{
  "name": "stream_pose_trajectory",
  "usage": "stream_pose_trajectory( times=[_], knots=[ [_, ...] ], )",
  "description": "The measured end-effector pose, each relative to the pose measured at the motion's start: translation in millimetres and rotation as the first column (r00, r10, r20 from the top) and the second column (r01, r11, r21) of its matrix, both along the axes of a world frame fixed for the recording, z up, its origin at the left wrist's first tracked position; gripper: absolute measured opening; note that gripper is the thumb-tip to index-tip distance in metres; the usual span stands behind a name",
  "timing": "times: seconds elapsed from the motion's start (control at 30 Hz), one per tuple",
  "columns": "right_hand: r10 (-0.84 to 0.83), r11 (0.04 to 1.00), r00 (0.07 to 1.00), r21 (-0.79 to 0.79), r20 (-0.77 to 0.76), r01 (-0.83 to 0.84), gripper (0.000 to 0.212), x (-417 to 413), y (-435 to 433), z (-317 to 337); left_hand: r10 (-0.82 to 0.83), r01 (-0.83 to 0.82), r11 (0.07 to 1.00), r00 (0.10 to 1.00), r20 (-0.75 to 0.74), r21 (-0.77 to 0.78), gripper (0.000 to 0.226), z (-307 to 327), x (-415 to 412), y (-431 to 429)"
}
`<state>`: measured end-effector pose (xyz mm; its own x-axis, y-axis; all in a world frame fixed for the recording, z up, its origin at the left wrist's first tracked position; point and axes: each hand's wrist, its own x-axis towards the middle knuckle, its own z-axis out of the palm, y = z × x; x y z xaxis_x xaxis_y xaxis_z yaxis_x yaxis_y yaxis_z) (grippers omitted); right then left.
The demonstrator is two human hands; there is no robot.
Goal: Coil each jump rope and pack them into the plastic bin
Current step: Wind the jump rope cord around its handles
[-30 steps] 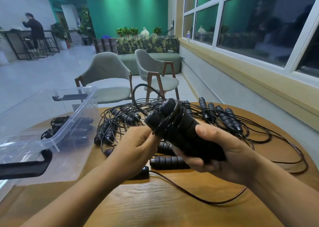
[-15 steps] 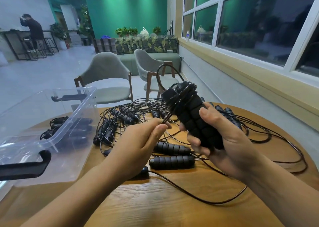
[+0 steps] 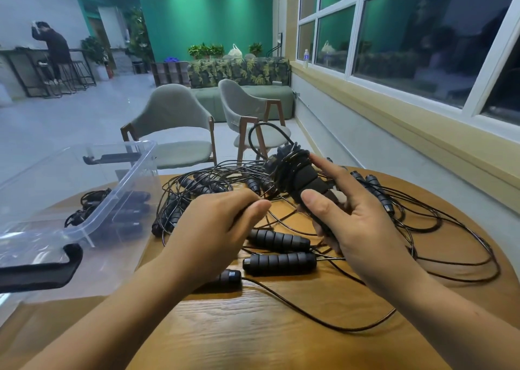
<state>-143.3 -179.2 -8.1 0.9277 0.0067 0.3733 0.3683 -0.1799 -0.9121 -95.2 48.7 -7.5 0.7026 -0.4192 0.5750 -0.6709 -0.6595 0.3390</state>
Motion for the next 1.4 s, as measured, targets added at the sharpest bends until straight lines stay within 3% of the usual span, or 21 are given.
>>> stream_pose_trajectory(
  times=[0.27, 0.63, 0.7, 0.8, 0.9, 0.97, 1.07, 1.2, 1.3, 1.4],
  knots=[
    [-0.106, 0.99, 0.992, -0.091, 0.063, 0.112, 0.056, 9, -4, -5, 0.0, -0.008, 0.998, 0.992, -0.126, -0.061, 0.041, 10, 5, 9],
    [-0.121, 0.926, 0.988, -0.347, 0.099, 0.148, 0.057, 11, -4, -9, -0.024, -0.002, 0.986, 0.987, 0.156, 0.167, 0.027, 13, -2, 3],
    [-0.102, 0.856, 0.992, -0.501, 0.08, 0.129, 0.062, 14, -4, -11, -0.079, 0.053, 0.984, 0.986, 0.147, 0.172, 0.024, 12, -5, -1],
    [-0.069, 0.673, 0.996, -0.739, -0.049, 0.01, 0.065, 19, -8, -16, -0.159, 0.159, 0.986, 0.987, -0.012, 0.054, 0.017, 17, -11, -3],
    [0.071, 0.643, 0.977, -0.739, -0.203, -0.2, 0.052, 16, -12, -10, -0.17, 0.166, 0.985, 0.974, -0.151, -0.036, 0.018, 21, -11, 0],
    [0.118, 0.578, 0.958, -0.766, -0.261, -0.28, 0.053, 15, -16, -3, -0.166, 0.167, 0.986, 0.975, -0.15, -0.006, 0.017, 20, -8, 3],
    [0.202, 0.512, 0.878, -0.717, -0.435, -0.473, 0.056, 12, -24, 9, -0.19, 0.195, 0.981, 0.974, -0.126, 0.027, 0.015, 18, -7, 3],
    [0.396, 0.52, 0.693, -0.475, -0.603, -0.71, 0.051, 7, -29, 23, -0.231, 0.232, 0.973, 0.97, -0.082, 0.003, 0.019, 23, -8, 4],
    [0.544, 0.529, 0.558, -0.26, -0.626, -0.808, 0.052, 5, -29, 25, -0.263, 0.258, 0.964, 0.96, -0.097, -0.063, 0.023, 25, -6, 7],
    [0.631, 0.528, 0.486, -0.125, -0.605, -0.84, 0.052, 4, -30, 24, -0.288, 0.278, 0.956, 0.951, -0.113, -0.093, 0.028, 22, -5, 7]
  ],
)
